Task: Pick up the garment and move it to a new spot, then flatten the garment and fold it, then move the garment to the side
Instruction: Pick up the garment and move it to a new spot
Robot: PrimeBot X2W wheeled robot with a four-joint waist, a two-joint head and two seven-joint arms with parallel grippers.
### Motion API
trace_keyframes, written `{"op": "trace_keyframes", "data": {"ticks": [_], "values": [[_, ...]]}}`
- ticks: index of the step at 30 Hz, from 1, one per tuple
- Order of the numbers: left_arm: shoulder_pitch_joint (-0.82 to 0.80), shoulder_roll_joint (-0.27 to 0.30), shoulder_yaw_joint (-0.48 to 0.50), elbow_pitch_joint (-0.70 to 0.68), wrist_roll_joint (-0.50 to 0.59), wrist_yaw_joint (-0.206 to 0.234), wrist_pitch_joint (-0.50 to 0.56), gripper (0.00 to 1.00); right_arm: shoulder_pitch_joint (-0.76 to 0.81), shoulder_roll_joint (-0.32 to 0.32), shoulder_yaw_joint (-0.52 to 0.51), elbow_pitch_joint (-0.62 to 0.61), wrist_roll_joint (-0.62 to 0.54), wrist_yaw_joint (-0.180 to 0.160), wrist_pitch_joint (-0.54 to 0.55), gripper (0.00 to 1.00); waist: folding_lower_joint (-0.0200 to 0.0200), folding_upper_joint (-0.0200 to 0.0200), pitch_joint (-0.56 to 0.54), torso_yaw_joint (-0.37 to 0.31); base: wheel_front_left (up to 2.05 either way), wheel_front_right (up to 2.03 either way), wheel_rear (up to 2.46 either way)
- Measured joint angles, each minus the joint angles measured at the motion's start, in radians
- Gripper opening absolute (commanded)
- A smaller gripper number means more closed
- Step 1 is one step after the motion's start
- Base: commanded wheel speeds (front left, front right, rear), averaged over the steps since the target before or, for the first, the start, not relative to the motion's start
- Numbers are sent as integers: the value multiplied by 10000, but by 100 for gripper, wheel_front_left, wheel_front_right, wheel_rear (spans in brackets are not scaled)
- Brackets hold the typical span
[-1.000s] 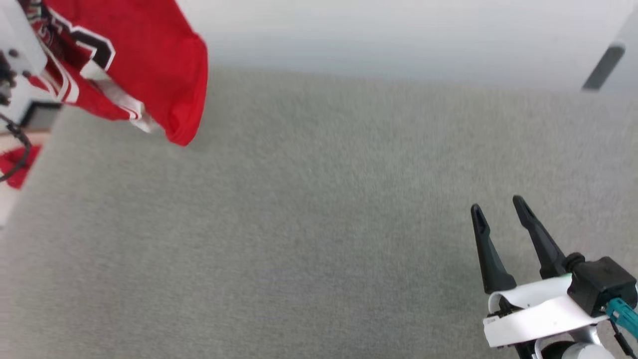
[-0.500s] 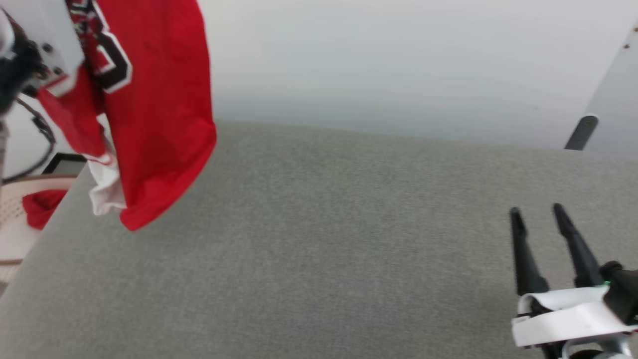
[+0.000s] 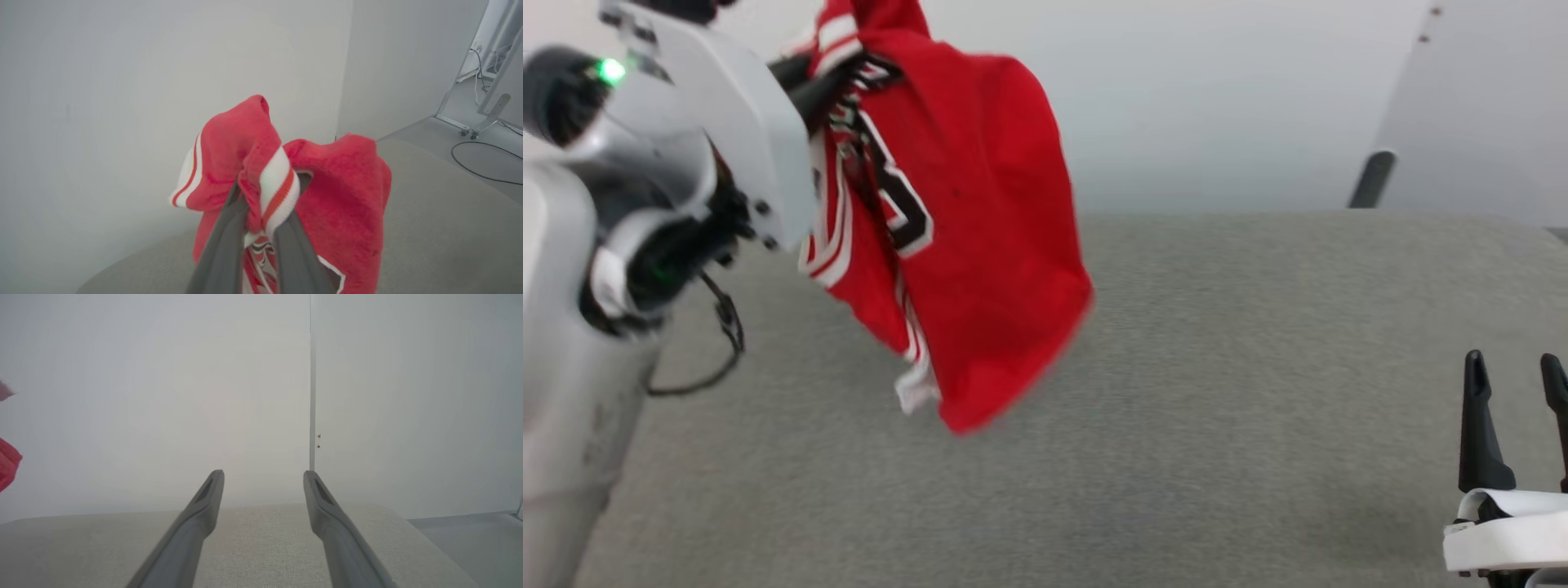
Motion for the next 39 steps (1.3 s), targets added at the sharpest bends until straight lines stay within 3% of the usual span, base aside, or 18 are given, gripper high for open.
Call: {"op": "trace_keyframes", "data": {"ticks": [12, 25, 35, 36, 38, 39], "values": [[1479, -295, -487, -1375, -244, 679, 349, 0, -118, 8, 100, 337, 313, 0, -186, 100, 1, 0, 491, -1509, 0, 0, 0], [2854, -422, -1327, 0, -614, 403, 612, 0, -500, 12, 552, 1026, 765, 0, -665, 100, 0, 0, 1393, -2563, 0, 0, 0], [2831, -788, -1875, 1858, -663, -84, 742, 0, -806, 12, 922, 1507, 863, 0, -876, 100, 0, 0, 1604, -2561, 0, 0, 0], [2786, -848, -1927, 2002, -660, -171, 683, 7, -819, 15, 955, 1534, 861, 0, -876, 100, 0, 0, 1599, -2529, 0, 0, 0], [2705, -989, -1996, 2205, -660, -322, 585, 48, -825, 15, 1001, 1576, 838, 0, -880, 100, 0, 0, 1567, -2454, 0, 0, 0], [2674, -1028, -2021, 2278, -667, -395, 537, 86, -826, 15, 1012, 1588, 802, 0, -880, 100, 0, 0, 1535, -2418, 0, 0, 0]]}}
